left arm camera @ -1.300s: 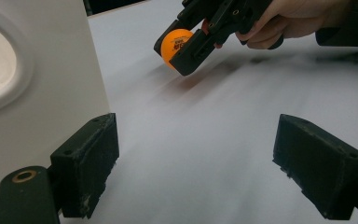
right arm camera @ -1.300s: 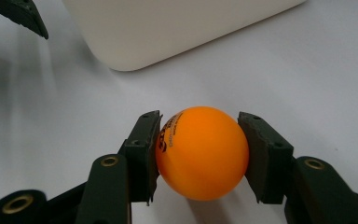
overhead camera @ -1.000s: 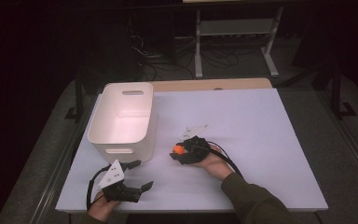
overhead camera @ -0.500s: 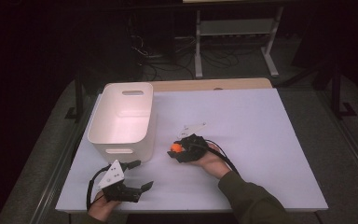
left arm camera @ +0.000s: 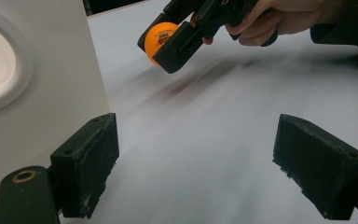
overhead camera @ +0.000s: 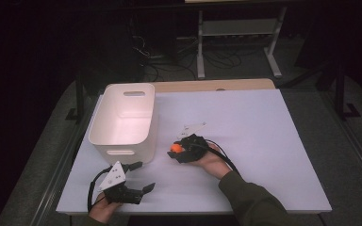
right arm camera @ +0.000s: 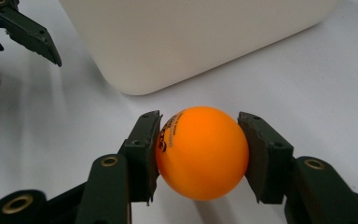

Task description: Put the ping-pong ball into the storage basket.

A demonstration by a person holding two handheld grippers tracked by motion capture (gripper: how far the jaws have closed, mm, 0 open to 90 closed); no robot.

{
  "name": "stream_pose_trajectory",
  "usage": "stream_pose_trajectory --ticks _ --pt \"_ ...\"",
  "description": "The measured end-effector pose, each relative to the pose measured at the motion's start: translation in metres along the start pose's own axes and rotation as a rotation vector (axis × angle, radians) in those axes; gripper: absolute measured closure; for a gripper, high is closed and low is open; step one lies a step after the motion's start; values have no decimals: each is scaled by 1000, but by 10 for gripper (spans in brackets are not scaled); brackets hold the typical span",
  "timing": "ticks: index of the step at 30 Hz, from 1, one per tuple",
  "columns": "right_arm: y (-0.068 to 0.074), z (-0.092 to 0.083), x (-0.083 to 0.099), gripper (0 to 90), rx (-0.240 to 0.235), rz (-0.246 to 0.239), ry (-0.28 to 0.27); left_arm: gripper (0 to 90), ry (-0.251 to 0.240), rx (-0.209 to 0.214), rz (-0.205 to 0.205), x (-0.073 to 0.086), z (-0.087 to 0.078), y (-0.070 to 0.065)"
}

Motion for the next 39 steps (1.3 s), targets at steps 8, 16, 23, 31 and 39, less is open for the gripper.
stream_pose_trajectory --ticks 8,16,23,31,39 --pt "1 5 -4 496 -8 -1 3 141 1 1 -1 0 0 0" --pt "1 11 -7 496 -14 -4 7 141 1 1 -5 0 0 0" --pt "1 16 -9 496 -22 -5 15 141 2 2 -4 0 0 1" --pt "1 21 -14 496 -27 -8 21 141 2 3 -6 0 0 1" --pt "0 18 -17 496 -27 -7 18 141 3 2 -2 0 0 0"
Point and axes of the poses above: each handheld gripper's, and its own axes: z roughly forward along the jaws, x roughly out of its underside, y roughly to its left, the point moved 4 cm from there along z, roughly forward along the jaws, and after that the axes turned 13 degrees about -x, right-handed, at the moved point
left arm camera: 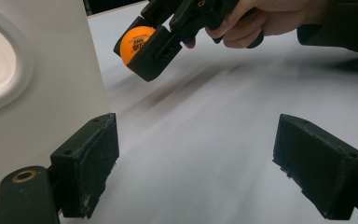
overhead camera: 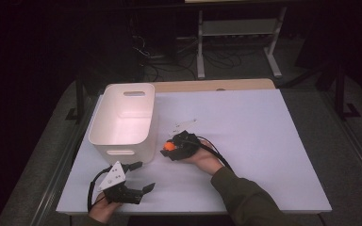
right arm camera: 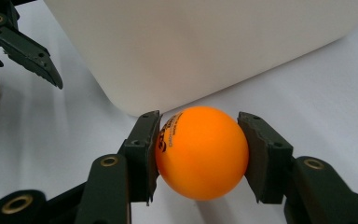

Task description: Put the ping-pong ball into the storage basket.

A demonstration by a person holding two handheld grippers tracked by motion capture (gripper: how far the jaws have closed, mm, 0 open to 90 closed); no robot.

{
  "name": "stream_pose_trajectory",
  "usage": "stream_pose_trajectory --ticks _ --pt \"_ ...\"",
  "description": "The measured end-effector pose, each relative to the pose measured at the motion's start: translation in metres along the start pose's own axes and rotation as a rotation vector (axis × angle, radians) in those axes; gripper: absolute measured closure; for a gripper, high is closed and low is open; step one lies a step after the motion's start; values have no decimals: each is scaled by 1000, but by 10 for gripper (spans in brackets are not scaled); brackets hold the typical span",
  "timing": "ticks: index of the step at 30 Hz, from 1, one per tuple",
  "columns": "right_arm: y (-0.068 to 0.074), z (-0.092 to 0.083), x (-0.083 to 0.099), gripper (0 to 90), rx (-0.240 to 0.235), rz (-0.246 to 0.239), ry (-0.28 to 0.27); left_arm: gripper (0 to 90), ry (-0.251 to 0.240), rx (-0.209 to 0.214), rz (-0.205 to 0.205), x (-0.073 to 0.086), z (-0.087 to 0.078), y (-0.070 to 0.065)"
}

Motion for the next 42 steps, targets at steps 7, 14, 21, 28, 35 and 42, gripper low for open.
stream_pose_trajectory --ticks 7,14,21,28,35,42 --pt "0 -4 -2 496 -4 3 3 141 0 0 1 0 0 0" --pt "1 -9 -4 496 -9 10 7 141 -1 -1 3 0 0 0" --pt "2 -14 -5 496 -8 14 15 141 -2 -1 8 0 0 0" --pt "5 -16 -8 496 -15 11 24 141 -3 -1 5 0 0 -1" --pt "7 -20 -13 496 -18 -2 27 141 -5 -2 2 0 0 -1" --pt "8 -27 -18 496 -20 -1 17 141 -4 -2 4 0 0 -1"
Point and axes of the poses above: each handheld gripper's, and its own axes: z roughly forward along the jaws, x roughly out of its underside, y roughly to its left, the point moved 4 cm from there along z, roughly forward along the jaws, and after that the axes turned 13 degrees about -x, right-handed, at the moved point
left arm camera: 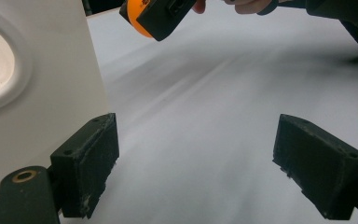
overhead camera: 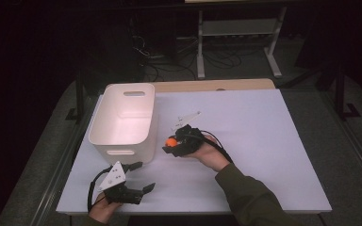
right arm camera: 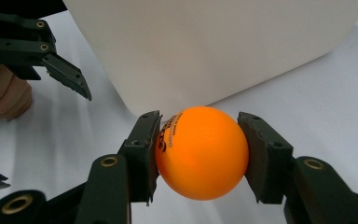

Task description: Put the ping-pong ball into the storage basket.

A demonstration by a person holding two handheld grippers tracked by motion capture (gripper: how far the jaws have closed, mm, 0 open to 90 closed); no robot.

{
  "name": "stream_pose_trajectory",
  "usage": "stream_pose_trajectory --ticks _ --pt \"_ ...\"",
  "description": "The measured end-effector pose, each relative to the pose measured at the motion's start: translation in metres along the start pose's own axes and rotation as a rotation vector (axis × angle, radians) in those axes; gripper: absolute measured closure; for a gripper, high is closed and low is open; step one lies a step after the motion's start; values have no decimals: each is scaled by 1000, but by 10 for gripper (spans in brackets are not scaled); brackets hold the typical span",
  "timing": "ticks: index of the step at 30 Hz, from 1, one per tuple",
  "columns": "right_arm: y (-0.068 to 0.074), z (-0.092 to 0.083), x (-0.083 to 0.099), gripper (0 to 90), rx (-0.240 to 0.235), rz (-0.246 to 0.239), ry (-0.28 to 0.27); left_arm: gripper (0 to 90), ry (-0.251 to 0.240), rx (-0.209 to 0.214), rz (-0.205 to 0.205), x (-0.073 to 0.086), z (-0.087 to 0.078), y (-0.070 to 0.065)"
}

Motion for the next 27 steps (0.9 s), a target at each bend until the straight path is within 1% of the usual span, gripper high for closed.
stream_pose_trajectory --ticks 3,4,12,23,27 --pt "0 -2 -2 496 -1 -7 0 141 1 0 1 0 0 0" --pt "1 -2 -2 496 -2 -1 -3 141 1 0 1 0 0 0" --pt "3 -9 -8 496 -2 -4 -16 141 4 1 -2 0 0 0" --pt "5 -14 -15 496 6 -17 -8 141 5 2 -2 0 0 0" --pt "6 -17 -19 496 6 -14 -9 141 4 2 -1 0 0 0"
Point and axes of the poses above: each handheld gripper's, and its own axes: z roughly forward along the jaws, x roughly out of its underside, y roughly to its left, the point moved 4 cm from there along z, roughly forward along the jaws, and after that the axes turned 13 degrees about -x, right-handed, at the moved point
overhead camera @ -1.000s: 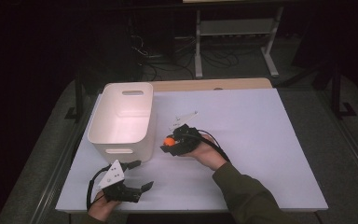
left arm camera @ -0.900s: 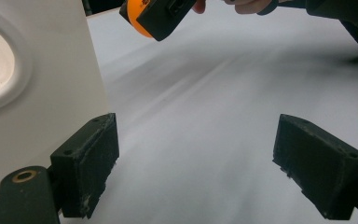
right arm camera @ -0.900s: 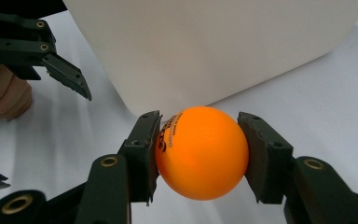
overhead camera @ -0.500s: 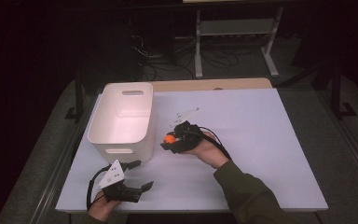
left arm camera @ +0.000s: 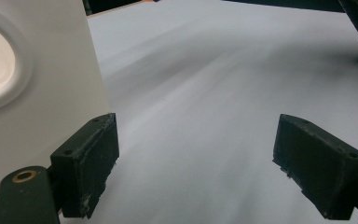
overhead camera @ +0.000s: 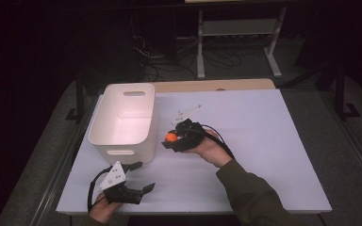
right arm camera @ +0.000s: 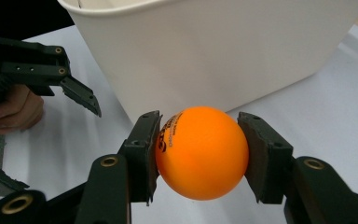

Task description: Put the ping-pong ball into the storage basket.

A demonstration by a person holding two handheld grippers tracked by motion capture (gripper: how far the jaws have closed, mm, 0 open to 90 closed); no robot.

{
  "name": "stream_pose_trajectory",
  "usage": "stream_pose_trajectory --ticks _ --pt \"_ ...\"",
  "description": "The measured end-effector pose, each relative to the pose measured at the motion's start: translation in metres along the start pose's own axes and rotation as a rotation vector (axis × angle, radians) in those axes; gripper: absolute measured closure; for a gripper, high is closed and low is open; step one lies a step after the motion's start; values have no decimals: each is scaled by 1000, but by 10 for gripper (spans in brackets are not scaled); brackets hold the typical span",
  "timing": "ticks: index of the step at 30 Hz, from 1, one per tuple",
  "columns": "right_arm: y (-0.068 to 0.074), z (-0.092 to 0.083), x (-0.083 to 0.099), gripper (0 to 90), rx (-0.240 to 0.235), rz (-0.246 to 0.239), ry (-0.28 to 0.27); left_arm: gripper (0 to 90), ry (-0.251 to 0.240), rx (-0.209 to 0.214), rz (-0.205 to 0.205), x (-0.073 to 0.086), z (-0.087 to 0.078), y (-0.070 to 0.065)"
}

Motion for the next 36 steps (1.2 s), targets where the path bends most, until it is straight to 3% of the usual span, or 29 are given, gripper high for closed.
stream_pose_trajectory --ticks 36 --pt "4 -25 -46 496 13 -56 -14 141 0 0 -1 0 0 0"
Point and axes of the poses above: each handheld gripper's, and its own axes: z roughly forward along the jaws, x roughly out of its underside, y roughly to its left, the point moved 4 cm from there along z, roughly forward along the jaws, and after that the axes turned 13 degrees about -x, right-handed, at the moved point
